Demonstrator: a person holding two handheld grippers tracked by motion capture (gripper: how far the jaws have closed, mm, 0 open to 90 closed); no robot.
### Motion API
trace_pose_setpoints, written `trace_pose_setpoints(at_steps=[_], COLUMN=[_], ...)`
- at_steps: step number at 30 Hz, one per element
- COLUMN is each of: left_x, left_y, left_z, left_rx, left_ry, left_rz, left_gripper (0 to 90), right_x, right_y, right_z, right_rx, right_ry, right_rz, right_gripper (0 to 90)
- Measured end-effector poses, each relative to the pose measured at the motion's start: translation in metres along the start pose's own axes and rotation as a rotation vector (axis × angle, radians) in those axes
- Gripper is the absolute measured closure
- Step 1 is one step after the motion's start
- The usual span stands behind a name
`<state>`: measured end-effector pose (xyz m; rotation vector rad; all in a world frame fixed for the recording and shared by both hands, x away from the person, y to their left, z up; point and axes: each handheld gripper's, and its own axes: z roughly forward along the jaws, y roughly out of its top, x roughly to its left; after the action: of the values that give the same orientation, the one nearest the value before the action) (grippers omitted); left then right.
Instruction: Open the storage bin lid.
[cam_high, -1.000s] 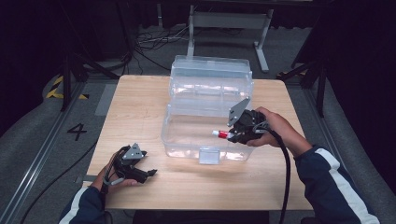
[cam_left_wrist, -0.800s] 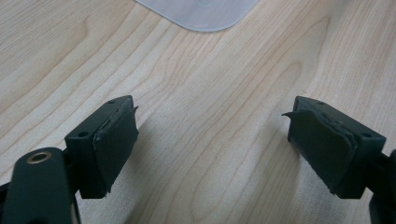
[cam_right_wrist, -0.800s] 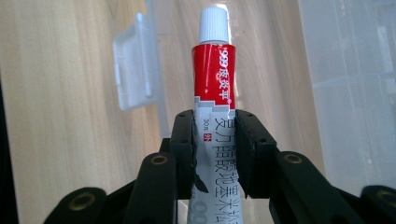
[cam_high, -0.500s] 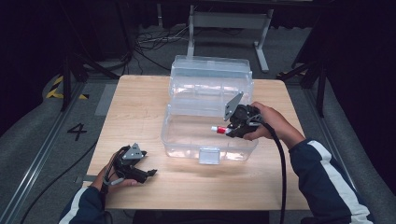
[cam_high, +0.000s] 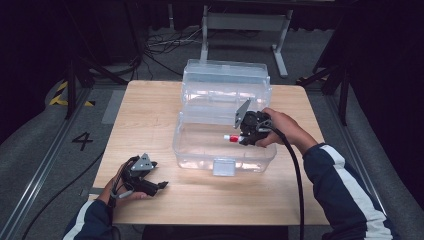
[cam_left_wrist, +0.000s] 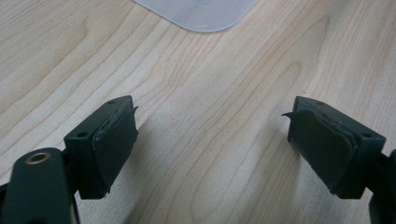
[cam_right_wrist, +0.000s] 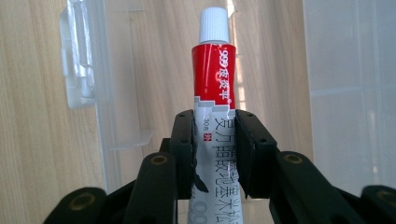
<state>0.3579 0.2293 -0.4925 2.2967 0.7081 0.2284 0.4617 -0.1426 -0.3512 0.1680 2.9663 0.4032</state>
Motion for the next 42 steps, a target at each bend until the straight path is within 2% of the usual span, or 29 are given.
trace_pose_setpoints(at_steps=[9,10,32,42], left_x=[0.0,0.0,0.0,0.0], left_y=[0.0,0.0,0.0,0.0], left_z=[0.0,0.0,0.0,0.0], left_rx=[-0.001,-0.001,-0.001,-0.001], left_ry=[0.0,0.0,-0.001,-0.001], left_rz=[0.001,0.001,0.001,0.0], left_gripper=[15.8,15.8,15.8,15.8], right_x=[-0.003,-0.004,-0.002,-0.003], right_y=[-0.006,-0.006,-0.014,-0.019], right_z=[0.01,0.011,0.04,0.047], right_rx=[0.022,0.023,0.059,0.067], right_ry=[0.019,0.019,0.062,0.077], right_rz=[0.008,-0.008,0.014,0.022], right_gripper=[70.5,70.5,70.5,70.4])
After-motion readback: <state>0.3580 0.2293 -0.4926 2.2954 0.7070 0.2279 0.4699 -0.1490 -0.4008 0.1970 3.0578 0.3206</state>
